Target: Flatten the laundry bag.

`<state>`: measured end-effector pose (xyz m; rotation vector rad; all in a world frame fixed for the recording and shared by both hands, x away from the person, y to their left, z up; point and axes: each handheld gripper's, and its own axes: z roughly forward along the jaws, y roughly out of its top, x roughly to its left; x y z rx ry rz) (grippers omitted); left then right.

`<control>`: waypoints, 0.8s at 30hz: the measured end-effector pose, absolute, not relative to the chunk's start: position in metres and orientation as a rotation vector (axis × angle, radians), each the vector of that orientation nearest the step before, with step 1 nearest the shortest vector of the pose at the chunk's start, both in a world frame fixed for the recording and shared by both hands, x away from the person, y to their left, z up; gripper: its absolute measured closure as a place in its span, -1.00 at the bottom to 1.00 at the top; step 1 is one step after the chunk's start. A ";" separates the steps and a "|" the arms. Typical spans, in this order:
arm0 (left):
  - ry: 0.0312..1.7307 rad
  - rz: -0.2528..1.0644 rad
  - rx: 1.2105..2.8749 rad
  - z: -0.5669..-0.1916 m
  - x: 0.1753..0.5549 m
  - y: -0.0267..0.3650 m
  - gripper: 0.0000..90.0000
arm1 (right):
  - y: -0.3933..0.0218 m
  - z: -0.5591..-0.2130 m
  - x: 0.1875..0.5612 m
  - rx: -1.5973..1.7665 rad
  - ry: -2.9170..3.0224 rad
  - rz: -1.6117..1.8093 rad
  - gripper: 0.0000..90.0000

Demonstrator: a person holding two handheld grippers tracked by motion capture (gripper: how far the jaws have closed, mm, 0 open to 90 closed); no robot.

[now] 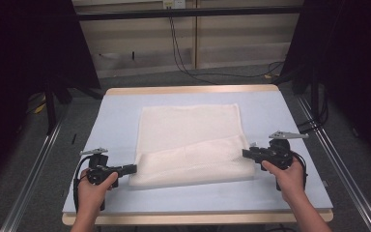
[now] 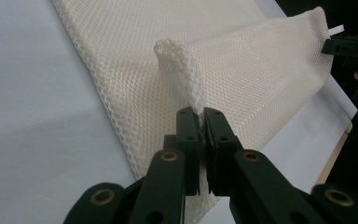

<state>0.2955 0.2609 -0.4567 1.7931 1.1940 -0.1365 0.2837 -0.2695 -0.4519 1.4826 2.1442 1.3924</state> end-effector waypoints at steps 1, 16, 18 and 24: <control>1.197 -0.136 1.790 -0.456 0.294 0.261 0.91 | -0.270 -0.452 0.283 1.467 2.157 1.400 0.69; 1.198 -0.142 1.735 -0.453 0.280 0.275 0.90 | -0.282 -0.452 0.237 1.251 2.252 1.497 0.83; 1.205 -0.139 1.715 -0.453 0.279 0.277 0.89 | -0.282 -0.454 0.233 1.247 2.268 1.505 0.83; 1.244 -0.142 1.643 -0.454 0.282 0.287 0.82 | -0.281 -0.457 0.230 1.210 2.302 1.480 0.83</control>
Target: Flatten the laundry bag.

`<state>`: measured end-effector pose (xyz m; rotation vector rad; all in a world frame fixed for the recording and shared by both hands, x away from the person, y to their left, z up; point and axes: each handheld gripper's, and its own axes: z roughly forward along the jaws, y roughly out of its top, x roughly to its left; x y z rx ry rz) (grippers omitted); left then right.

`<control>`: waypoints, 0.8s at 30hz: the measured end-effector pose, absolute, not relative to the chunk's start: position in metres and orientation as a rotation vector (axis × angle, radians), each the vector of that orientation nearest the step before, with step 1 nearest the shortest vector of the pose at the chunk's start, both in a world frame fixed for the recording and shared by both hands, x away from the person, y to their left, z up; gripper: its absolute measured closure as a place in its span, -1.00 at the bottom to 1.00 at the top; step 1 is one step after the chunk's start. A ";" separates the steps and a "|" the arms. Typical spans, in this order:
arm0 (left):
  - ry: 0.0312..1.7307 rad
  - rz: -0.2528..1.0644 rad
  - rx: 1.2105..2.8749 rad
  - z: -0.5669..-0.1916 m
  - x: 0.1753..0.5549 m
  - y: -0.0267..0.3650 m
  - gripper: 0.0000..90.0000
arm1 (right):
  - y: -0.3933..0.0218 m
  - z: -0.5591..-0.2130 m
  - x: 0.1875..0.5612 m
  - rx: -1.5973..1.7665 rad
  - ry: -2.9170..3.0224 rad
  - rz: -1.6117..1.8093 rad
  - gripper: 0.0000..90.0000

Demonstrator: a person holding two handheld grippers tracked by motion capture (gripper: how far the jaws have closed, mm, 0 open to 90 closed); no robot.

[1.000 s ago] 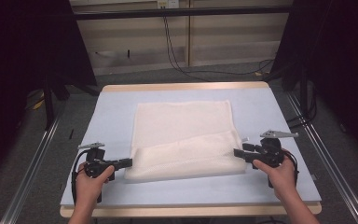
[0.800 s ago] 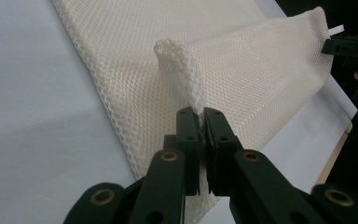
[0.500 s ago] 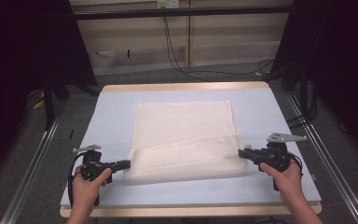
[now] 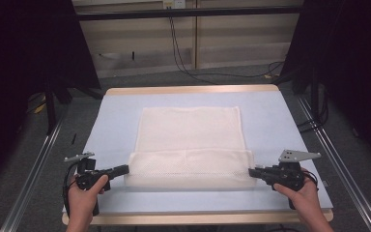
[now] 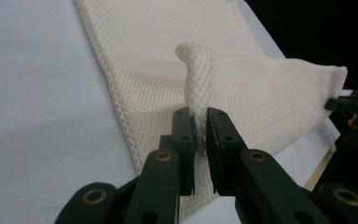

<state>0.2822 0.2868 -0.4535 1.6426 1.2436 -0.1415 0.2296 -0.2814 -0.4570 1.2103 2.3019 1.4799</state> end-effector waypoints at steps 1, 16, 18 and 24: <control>1.248 -0.137 1.631 -0.453 0.283 0.290 0.82 | -0.281 -0.457 0.229 1.212 2.304 1.479 0.84; 1.365 -0.130 1.720 -0.474 0.301 0.281 0.55 | -0.282 -0.459 0.228 1.183 2.332 1.459 0.84; 1.355 -0.138 1.773 -0.477 0.301 0.274 0.50 | -0.282 -0.459 0.228 1.182 2.332 1.458 0.84; 1.362 -0.135 1.830 -0.482 0.301 0.266 0.63 | -0.281 -0.460 0.226 1.179 2.339 1.452 0.84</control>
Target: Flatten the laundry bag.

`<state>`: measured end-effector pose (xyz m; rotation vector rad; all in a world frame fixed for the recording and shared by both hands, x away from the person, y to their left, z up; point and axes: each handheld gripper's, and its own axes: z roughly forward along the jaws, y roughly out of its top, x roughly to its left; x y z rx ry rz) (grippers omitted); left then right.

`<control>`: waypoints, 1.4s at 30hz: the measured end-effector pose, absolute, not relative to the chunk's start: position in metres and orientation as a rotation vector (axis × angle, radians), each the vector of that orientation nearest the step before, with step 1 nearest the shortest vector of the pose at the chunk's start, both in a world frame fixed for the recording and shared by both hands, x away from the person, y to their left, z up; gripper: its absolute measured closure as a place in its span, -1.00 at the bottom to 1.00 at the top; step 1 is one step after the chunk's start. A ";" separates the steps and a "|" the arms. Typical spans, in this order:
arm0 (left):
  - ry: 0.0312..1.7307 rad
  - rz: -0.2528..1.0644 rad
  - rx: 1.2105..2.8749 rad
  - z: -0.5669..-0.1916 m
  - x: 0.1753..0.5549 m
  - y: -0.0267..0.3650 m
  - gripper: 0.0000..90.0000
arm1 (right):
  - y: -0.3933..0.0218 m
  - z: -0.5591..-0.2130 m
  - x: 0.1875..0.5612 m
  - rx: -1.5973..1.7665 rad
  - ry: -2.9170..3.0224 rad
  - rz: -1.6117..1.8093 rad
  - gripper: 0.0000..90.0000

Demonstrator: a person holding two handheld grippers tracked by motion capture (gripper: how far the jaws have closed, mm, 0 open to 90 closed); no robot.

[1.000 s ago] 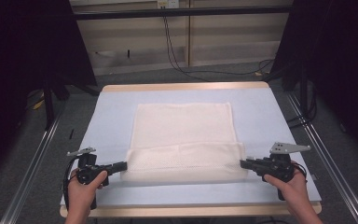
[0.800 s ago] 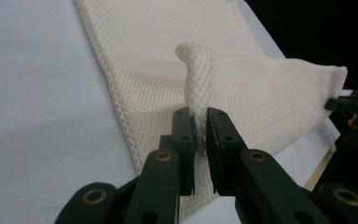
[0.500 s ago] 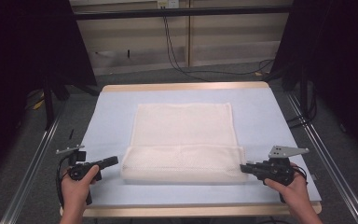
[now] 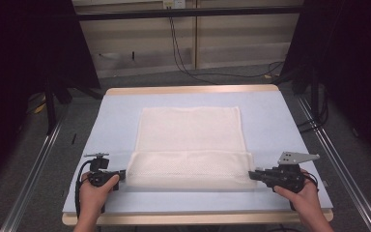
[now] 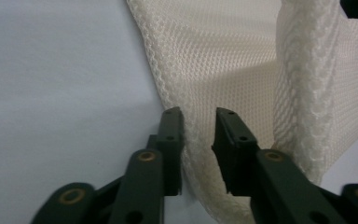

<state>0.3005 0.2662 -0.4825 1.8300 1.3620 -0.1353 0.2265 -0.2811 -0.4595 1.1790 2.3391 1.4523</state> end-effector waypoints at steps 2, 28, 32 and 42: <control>1.360 -0.127 1.860 -0.483 0.302 0.264 0.81 | -0.281 -0.460 0.227 1.176 2.341 1.450 0.84; 1.405 0.013 1.828 -0.484 0.322 0.257 0.95 | -0.281 -0.443 0.204 1.080 2.338 1.479 0.27; 1.414 0.000 1.815 -0.484 0.323 0.257 0.95 | -0.297 -0.437 0.203 1.133 2.274 1.557 0.08; 1.407 0.005 1.833 -0.483 0.323 0.256 0.95 | -0.303 -0.466 0.230 1.354 2.245 1.326 0.14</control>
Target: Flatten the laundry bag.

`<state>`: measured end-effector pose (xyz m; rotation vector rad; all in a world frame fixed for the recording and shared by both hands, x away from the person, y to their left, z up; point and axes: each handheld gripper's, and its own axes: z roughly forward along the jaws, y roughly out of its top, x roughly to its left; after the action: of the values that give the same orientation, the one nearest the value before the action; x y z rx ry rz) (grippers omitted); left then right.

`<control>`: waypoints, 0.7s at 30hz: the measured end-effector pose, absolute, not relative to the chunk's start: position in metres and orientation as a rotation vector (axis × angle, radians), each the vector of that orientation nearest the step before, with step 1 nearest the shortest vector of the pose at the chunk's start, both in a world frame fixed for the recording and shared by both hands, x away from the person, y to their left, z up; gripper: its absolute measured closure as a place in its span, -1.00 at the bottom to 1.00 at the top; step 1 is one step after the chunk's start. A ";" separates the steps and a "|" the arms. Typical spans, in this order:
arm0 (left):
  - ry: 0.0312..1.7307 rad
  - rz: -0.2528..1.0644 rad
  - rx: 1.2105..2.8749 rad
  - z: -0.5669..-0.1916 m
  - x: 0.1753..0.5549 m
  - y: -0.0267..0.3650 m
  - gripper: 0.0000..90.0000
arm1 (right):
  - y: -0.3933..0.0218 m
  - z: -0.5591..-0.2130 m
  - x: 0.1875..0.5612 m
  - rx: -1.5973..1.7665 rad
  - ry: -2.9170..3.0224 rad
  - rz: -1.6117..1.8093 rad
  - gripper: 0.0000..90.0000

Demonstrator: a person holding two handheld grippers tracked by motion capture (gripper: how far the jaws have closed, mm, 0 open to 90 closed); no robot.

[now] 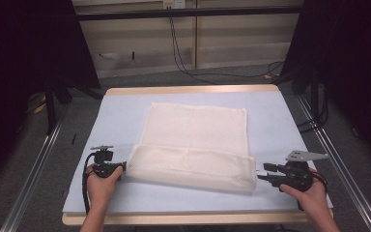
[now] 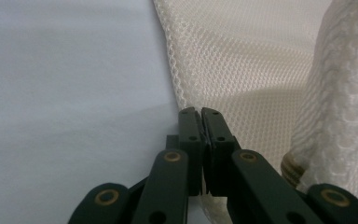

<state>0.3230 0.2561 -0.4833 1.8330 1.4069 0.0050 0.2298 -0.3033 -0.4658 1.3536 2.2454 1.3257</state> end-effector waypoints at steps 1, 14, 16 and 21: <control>1.407 0.006 1.834 -0.483 0.323 0.256 0.95 | -0.299 -0.469 0.234 1.368 2.250 1.297 0.14; 1.399 0.021 1.858 -0.481 0.323 0.254 0.94 | -0.258 -0.482 0.247 1.305 2.328 1.079 0.76; 1.402 0.021 1.861 -0.481 0.325 0.254 0.94 | -0.259 -0.482 0.251 1.320 2.338 1.102 0.91; 1.392 0.035 1.841 -0.480 0.333 0.250 0.94 | -0.260 -0.481 0.263 1.329 2.321 1.101 0.95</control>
<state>0.3325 0.2500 -0.4797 1.8411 1.3920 0.0345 0.2628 -0.2603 -0.4813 1.3291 2.3213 1.1009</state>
